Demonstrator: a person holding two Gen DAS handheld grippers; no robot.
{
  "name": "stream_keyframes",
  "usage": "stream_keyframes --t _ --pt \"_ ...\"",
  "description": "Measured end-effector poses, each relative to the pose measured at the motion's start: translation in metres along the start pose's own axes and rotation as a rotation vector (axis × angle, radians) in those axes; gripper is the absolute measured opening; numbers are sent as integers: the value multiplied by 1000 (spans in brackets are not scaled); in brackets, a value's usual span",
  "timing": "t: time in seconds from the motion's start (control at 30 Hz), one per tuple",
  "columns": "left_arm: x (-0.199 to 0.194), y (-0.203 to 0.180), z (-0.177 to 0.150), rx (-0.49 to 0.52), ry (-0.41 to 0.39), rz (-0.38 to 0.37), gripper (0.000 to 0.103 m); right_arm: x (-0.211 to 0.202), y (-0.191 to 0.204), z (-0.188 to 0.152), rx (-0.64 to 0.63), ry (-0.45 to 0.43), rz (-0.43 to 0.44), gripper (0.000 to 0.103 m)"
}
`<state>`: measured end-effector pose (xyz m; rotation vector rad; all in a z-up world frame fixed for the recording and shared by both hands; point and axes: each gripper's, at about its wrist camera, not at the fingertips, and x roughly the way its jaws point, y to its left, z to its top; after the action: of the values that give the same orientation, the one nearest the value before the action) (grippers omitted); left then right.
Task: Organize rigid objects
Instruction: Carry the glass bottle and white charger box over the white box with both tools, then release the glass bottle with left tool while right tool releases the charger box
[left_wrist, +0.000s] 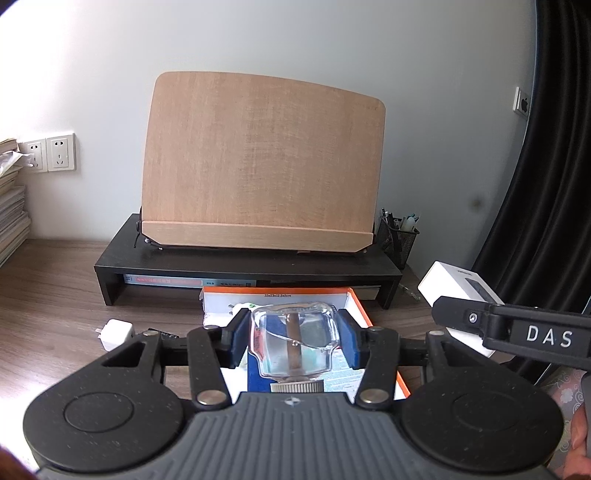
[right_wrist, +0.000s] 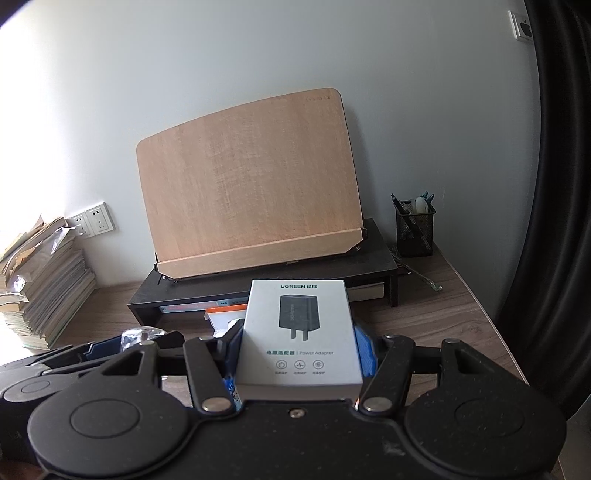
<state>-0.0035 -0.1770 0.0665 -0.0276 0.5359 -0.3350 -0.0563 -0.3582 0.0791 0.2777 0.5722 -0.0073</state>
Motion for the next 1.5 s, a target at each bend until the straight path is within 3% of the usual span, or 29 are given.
stream_keyframes --t 0.47,0.57,1.1,1.43,1.5 --pt "14 0 1 2 26 3 49 17 2 5 2 16 0 71" --pt "18 0 1 4 33 2 34 24 3 7 1 24 1 71" --pt "45 20 -1 -49 81 9 36 64 2 5 -6 98 -3 71" --pt "38 65 4 -123 82 110 42 91 12 0 -27 136 -28 72" --pt "35 73 4 -133 84 126 46 91 14 1 -25 131 -36 76"
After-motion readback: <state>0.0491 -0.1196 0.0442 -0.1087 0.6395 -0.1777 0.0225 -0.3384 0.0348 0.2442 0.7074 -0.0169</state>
